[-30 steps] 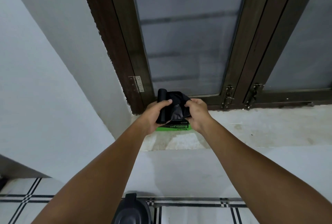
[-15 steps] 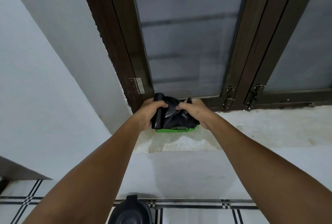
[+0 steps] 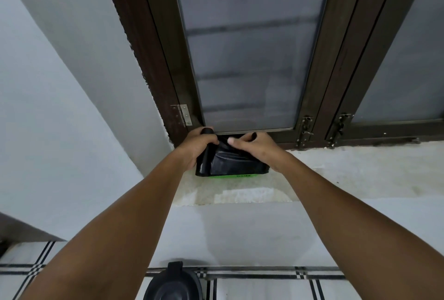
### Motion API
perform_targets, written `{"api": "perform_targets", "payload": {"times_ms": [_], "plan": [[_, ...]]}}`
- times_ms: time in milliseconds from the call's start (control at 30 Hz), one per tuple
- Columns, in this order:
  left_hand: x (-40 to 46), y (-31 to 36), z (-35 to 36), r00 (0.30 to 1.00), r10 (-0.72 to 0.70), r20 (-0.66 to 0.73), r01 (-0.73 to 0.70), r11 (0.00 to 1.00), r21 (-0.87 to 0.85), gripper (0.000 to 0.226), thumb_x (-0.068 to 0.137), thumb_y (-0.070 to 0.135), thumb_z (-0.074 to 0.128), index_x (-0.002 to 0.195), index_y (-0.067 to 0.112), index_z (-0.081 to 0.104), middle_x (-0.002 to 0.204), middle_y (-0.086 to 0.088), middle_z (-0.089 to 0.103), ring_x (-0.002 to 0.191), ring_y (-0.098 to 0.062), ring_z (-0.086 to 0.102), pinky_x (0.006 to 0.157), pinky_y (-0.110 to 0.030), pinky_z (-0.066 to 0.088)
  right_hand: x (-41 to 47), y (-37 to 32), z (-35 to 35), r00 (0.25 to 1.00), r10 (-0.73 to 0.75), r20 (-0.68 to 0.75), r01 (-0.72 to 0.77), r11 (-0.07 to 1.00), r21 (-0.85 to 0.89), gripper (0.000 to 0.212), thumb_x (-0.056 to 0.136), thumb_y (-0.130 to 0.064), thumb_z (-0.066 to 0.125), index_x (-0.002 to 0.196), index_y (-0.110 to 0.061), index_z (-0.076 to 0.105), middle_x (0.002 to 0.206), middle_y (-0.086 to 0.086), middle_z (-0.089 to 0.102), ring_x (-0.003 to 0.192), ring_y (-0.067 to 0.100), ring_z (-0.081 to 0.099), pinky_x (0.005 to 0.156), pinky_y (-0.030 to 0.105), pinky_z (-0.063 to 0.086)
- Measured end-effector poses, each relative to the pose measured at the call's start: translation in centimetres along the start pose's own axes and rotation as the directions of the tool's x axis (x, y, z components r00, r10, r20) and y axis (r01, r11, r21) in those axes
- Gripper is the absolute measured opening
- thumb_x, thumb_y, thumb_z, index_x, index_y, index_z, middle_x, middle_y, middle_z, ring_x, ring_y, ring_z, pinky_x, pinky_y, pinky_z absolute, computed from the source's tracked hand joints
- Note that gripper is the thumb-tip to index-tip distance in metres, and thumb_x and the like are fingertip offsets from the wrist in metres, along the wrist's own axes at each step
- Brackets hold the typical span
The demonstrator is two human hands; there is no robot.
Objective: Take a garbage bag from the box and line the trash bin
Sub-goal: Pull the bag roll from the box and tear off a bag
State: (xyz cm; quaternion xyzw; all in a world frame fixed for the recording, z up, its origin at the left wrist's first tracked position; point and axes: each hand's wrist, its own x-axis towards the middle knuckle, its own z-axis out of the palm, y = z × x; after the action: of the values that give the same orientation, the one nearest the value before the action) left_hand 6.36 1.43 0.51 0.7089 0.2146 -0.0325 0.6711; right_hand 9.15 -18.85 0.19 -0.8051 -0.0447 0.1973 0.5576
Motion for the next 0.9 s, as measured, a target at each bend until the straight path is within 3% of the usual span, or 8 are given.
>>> {"api": "perform_targets", "payload": {"times_ms": [100,233,333,467,567,667,767,900], "plan": [[-0.1,0.2,0.6,1.000,0.005,0.013,-0.005,1.000,0.003,0.027,0.067,0.005,0.068,0.076,0.030,0.074,0.089,-0.005,0.072,0.083,-0.023,0.070,0.069,-0.027,0.058,0.2,-0.2,0.9,0.998,-0.053,0.039,0.060,0.978,-0.197,0.042,0.070,-0.046,0.089,0.079,-0.008,0.075,0.073,-0.002,0.069,0.071,0.015,0.064,0.063,0.027,0.044],[0.1,0.4,0.6,1.000,-0.016,0.013,0.016,1.000,-0.024,0.037,0.065,0.012,0.068,0.096,0.031,0.073,0.107,-0.008,0.073,0.099,-0.024,0.070,0.086,-0.033,0.059,0.6,-0.4,0.8,0.995,-0.028,-0.096,0.040,0.991,0.127,0.037,0.080,-0.016,0.071,0.051,-0.022,0.048,0.050,-0.006,0.045,0.056,0.017,0.043,0.048,0.024,0.032],[-0.2,0.6,0.5,0.999,-0.042,-0.010,0.042,0.999,0.006,0.050,0.060,0.020,0.067,0.109,0.031,0.070,0.121,-0.008,0.069,0.116,-0.027,0.064,0.107,-0.044,0.052,0.6,-0.1,0.1,0.985,0.019,-0.174,0.028,0.963,0.268,0.039,0.080,-0.006,0.065,0.055,-0.022,0.038,0.058,0.002,0.038,0.059,0.017,0.040,0.047,0.023,0.031],[-0.4,0.6,0.2,0.997,-0.070,-0.012,0.070,0.996,0.054,0.059,0.059,0.022,0.066,0.118,0.030,0.068,0.126,-0.006,0.066,0.124,-0.027,0.060,0.112,-0.048,0.046,0.6,-0.2,-0.4,0.974,0.080,-0.212,0.008,0.923,0.384,0.030,0.085,0.006,0.060,0.075,-0.022,0.056,0.082,0.011,0.058,0.078,0.026,0.056,0.055,0.031,0.051],[-0.7,0.6,0.2,0.996,-0.093,0.006,0.092,0.994,0.066,0.060,0.060,0.022,0.067,0.119,0.031,0.067,0.128,-0.006,0.064,0.124,-0.028,0.059,0.113,-0.048,0.046,0.8,-0.3,-0.5,0.973,0.106,-0.207,-0.016,0.917,0.398,0.026,0.089,0.003,0.052,0.092,-0.019,0.065,0.104,0.016,0.065,0.091,0.029,0.061,0.075,0.038,0.053],[-1.1,0.8,0.5,0.996,-0.090,0.001,0.090,0.994,0.066,0.053,0.057,0.021,0.066,0.109,0.032,0.068,0.127,-0.008,0.066,0.124,-0.027,0.060,0.113,-0.047,0.046,0.5,-0.3,-0.6,0.990,0.112,-0.090,-0.076,0.940,0.334,0.026,0.084,-0.034,0.068,0.102,-0.016,0.074,0.110,0.013,0.074,0.105,0.030,0.069,0.095,0.043,0.052],[-1.3,0.8,0.9,0.997,-0.074,0.023,0.072,0.993,0.090,0.057,0.059,0.020,0.066,0.115,0.030,0.066,0.124,-0.010,0.066,0.119,-0.028,0.062,0.110,-0.046,0.050,0.0,-0.4,-0.6,0.995,0.047,0.086,-0.050,0.998,0.028,0.061,0.059,-0.069,0.085,0.086,-0.014,0.078,0.081,-0.009,0.079,0.083,0.010,0.072,0.077,0.027,0.051],[-1.3,0.7,1.2,0.997,-0.056,0.057,0.051,0.995,0.087,0.047,0.074,0.011,0.068,0.118,0.029,0.064,0.120,-0.010,0.067,0.114,-0.028,0.065,0.102,-0.042,0.055,-0.1,-0.4,0.4,0.999,-0.017,0.033,0.021,0.992,-0.121,0.042,0.064,-0.036,0.091,0.089,-0.008,0.072,0.076,0.010,0.072,0.075,0.012,0.061,0.065,0.025,0.044]]}}
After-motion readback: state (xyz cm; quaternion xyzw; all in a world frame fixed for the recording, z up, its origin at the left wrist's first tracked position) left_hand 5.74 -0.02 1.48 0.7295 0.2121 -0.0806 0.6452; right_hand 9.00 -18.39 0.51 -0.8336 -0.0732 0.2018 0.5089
